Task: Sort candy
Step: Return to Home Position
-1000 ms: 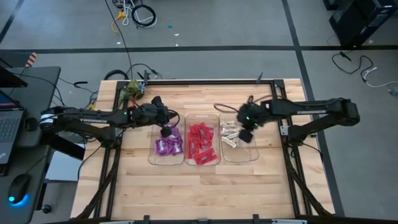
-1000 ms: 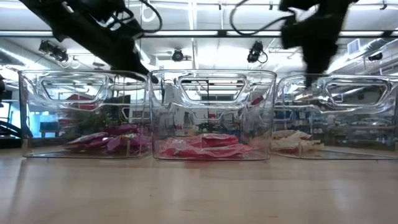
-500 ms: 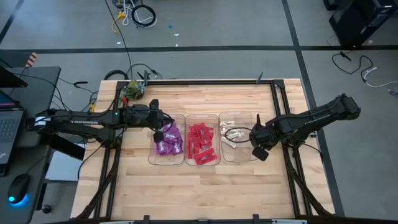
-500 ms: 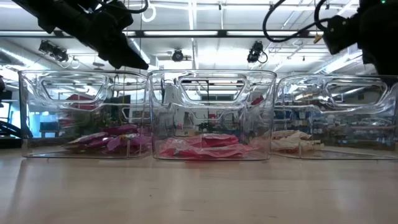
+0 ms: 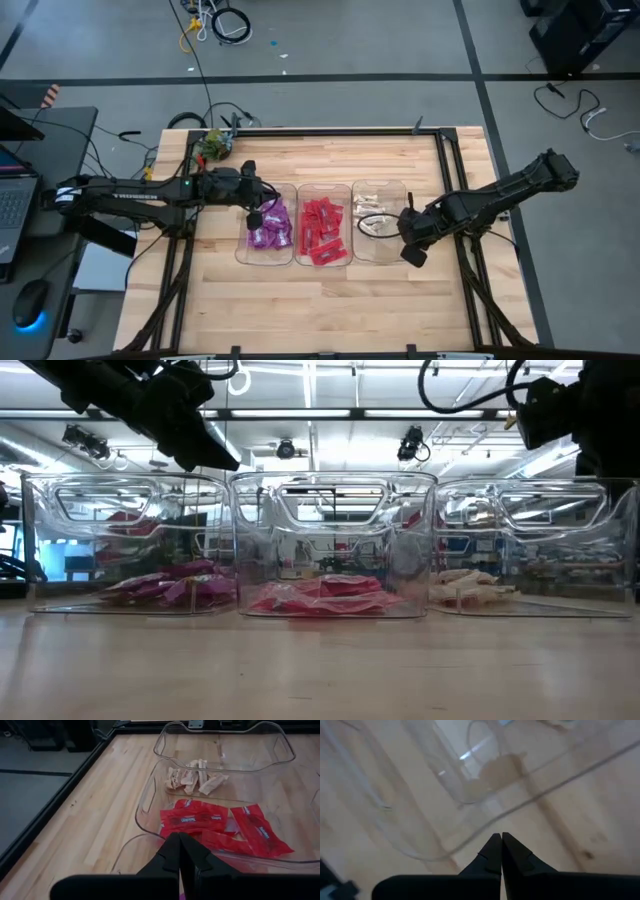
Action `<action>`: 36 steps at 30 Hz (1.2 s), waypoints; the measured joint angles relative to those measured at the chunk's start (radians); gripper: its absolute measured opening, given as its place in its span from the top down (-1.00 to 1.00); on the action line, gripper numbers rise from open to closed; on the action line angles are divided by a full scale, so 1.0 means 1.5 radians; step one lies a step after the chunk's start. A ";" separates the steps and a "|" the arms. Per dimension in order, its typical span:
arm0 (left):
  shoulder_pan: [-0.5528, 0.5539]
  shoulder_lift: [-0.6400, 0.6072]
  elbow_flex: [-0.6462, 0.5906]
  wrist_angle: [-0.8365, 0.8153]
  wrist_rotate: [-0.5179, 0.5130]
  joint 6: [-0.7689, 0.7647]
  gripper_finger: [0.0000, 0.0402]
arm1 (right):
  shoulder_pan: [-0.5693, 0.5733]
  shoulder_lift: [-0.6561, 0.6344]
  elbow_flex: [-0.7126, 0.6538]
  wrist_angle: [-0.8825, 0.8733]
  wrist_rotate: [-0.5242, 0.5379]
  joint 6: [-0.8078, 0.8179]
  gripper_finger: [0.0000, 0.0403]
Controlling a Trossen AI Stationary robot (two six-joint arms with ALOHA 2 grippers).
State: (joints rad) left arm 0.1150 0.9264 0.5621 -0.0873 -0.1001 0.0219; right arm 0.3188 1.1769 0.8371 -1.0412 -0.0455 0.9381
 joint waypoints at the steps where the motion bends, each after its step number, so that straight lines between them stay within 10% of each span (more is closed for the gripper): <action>1: 0.001 0.000 0.000 0.001 0.000 0.000 1.00 | 0.003 -0.005 0.000 -0.010 0.013 -0.003 1.00; 8: 0.021 0.000 -0.019 0.087 0.097 0.000 1.00 | 0.014 -0.081 0.000 -0.005 0.170 -0.114 1.00; 15: 0.065 0.000 -0.053 0.204 0.192 0.018 1.00 | -0.047 -0.156 -0.068 0.269 0.259 -0.400 1.00; 25: 0.137 0.006 -0.089 0.309 0.267 0.063 1.00 | -0.244 -0.215 -0.224 0.698 0.046 -0.701 1.00; 36: 0.186 0.006 -0.091 0.314 0.309 0.105 1.00 | -0.375 -0.309 -0.343 0.799 -0.047 -0.722 1.00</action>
State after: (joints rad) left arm 0.3940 0.9348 0.4255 0.3841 0.3628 0.1787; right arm -0.2433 0.7139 0.3219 0.1577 -0.1154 -0.1451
